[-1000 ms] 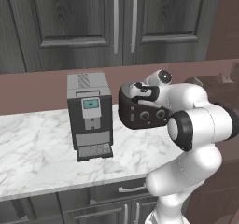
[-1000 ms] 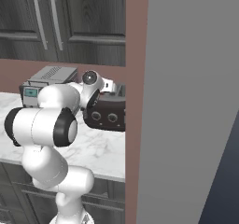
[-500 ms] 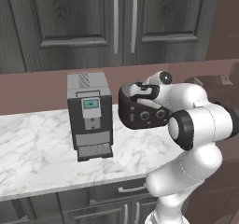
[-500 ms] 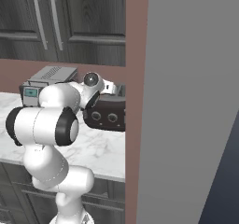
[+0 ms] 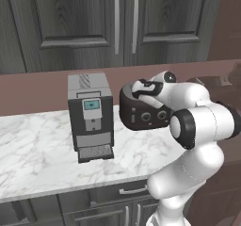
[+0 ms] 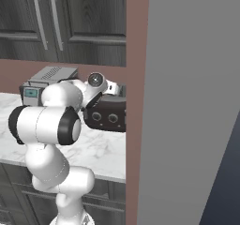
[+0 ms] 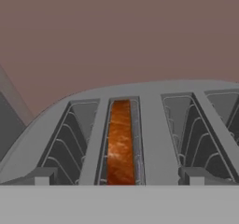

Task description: Start the toaster. Once the lever pops up, take the bread to the plate on the dining counter.

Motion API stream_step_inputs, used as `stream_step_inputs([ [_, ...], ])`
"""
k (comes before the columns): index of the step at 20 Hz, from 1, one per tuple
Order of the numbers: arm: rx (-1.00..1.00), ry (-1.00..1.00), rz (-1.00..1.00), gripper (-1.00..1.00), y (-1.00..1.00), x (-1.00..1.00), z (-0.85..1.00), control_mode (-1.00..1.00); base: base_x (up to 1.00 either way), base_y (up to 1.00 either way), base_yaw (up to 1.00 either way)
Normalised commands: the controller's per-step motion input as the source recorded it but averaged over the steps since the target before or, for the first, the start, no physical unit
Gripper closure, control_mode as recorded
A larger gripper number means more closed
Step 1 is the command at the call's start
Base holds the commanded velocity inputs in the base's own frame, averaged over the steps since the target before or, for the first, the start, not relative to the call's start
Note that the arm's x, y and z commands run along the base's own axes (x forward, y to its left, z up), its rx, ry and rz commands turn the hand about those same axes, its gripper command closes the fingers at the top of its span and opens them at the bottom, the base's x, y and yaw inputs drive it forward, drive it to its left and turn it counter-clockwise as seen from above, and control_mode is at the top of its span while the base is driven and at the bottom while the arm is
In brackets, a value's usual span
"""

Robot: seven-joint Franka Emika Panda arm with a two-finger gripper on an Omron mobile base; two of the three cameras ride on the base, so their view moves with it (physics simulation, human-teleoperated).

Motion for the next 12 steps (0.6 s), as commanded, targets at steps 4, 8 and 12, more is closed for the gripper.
stream_step_inputs([
  [4,0.00,0.00,0.00,-1.00,0.00,0.03,-0.02,-1.00,0.00,0.00,0.00],
  [8,0.00,0.00,0.00,-1.00,0.00,0.00,-0.04,-1.00,0.00,0.00,0.00],
  [12,0.00,0.00,0.00,-1.00,0.00,0.00,0.00,-1.00,0.00,0.00,0.00],
])
